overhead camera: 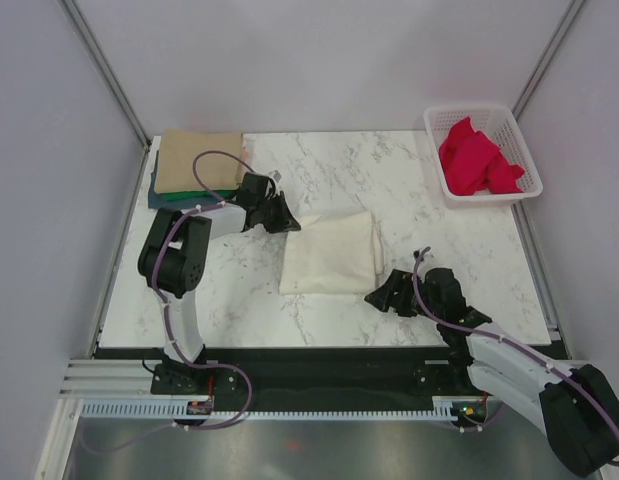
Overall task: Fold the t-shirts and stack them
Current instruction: Neatly place the folded tshirt to the corner
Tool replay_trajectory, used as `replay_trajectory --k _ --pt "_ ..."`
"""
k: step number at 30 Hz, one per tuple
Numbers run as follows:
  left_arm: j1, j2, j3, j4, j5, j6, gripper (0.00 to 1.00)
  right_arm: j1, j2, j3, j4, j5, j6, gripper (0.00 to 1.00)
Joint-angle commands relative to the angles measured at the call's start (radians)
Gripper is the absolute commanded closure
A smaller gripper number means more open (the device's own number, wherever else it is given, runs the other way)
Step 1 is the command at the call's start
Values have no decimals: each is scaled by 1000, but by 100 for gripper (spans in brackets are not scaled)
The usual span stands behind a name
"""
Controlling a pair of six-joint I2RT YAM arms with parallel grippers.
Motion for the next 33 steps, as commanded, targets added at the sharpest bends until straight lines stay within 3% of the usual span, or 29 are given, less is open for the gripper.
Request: replay_trajectory --k 1,7,13,21,33 --pt "-6 -60 -2 -61 -44 43 98 7 -56 -34 11 25 -12 17" --pt "-1 -214 171 -330 -200 151 98 5 -78 -42 11 27 -12 16" --pt "33 -252 365 -502 -277 276 98 7 -90 -48 19 11 -17 17" --pt "134 -258 552 -595 -265 349 98 7 -113 -60 31 -7 -17 16" --pt "198 -274 761 -638 -285 443 98 7 -93 -60 51 -21 -17 16"
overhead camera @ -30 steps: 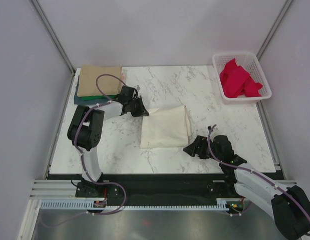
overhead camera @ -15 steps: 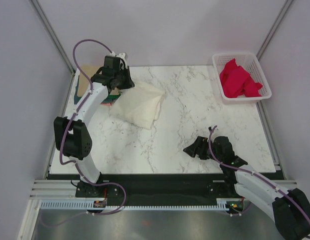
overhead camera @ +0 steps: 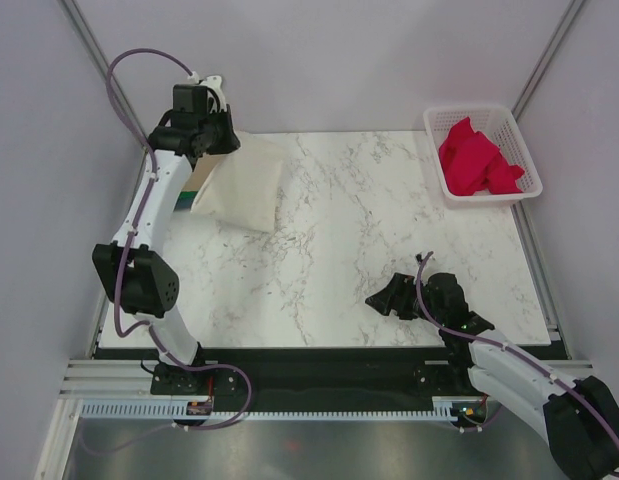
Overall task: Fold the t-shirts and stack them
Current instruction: Neatly place the folded tshirt to the corner
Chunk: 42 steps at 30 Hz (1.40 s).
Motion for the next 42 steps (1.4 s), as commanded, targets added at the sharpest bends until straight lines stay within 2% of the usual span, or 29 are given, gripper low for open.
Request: replay_trajectory --k 1,15,25,34,42 --pt "21 -52 108 24 -7 71 98 4 6 -8 51 -16 -16 16" --pt "94 8 360 -27 7 80 98 4 41 -5 72 -30 -16 16" --pt "145 56 403 -27 64 66 98 4 90 3 95 -50 -22 16" --pt "202 184 450 -27 116 62 98 4 88 1 97 -52 -20 16" --pt "257 336 616 -22 119 54 98 5 90 0 100 -52 -19 16"
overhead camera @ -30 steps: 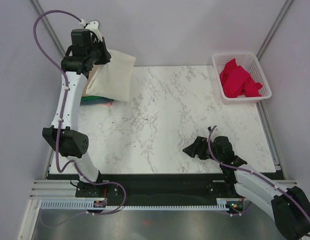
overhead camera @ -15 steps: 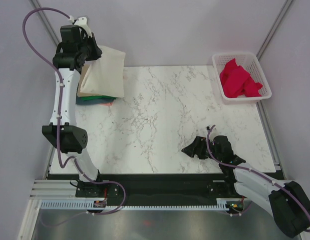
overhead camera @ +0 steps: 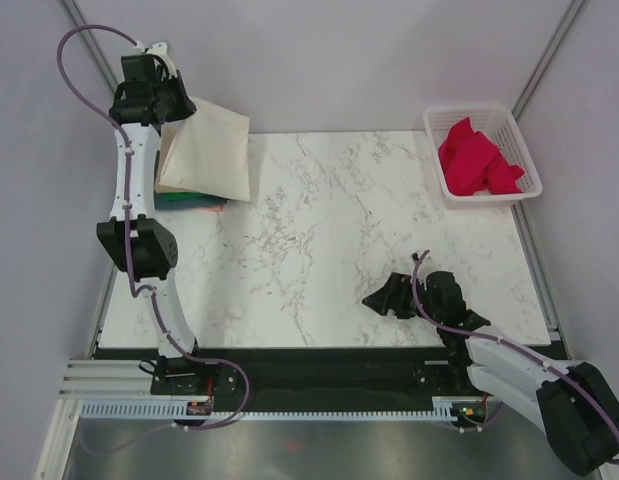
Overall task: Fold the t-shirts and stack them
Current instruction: Neatly place the folded tshirt to the corner
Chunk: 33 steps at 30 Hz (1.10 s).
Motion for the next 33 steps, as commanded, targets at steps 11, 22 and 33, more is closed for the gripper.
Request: replay_trajectory --k 11,22,33 --pt "80 187 160 244 -52 18 94 3 19 2 13 -13 -14 16" --pt "139 420 204 394 -105 22 94 4 -1 8 -2 6 -14 16" --pt "173 494 201 420 -181 -7 1 1 -32 7 -16 23 -14 16"
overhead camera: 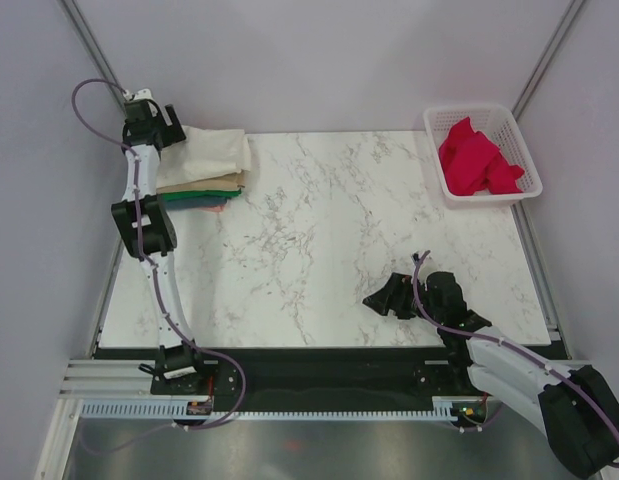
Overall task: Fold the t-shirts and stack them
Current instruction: Neatly place the folded tshirt to the corner, then reset both grippers
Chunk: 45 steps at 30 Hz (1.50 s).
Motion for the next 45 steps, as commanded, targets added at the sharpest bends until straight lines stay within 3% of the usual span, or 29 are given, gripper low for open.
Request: replay_trajectory --k 1,10,19,27,33,41,45 --pt "10 -60 32 54 -26 -24 0 1 -8 7 8 15 -14 16" --pt "-55 -399 -145 25 -128 -87 0 1 -11 -1 14 3 -12 16" --pt "-234 -778 -504 -56 -261 -102 0 1 21 1 28 0 -11 16" --pt "-501 -1227 -1103 -81 -93 -266 0 2 26 10 13 4 -9 16" --pt "-589 -1526 -1518 -90 58 -283 0 2 23 14 -3 16 -5 15" --pt "-589 -1807 -1790 -124 70 -231 0 4 40 19 -4 4 -3 15" --pt "-606 -1837 -1799 -118 108 -248 0 1 -3 19 -18 15 -8 16"
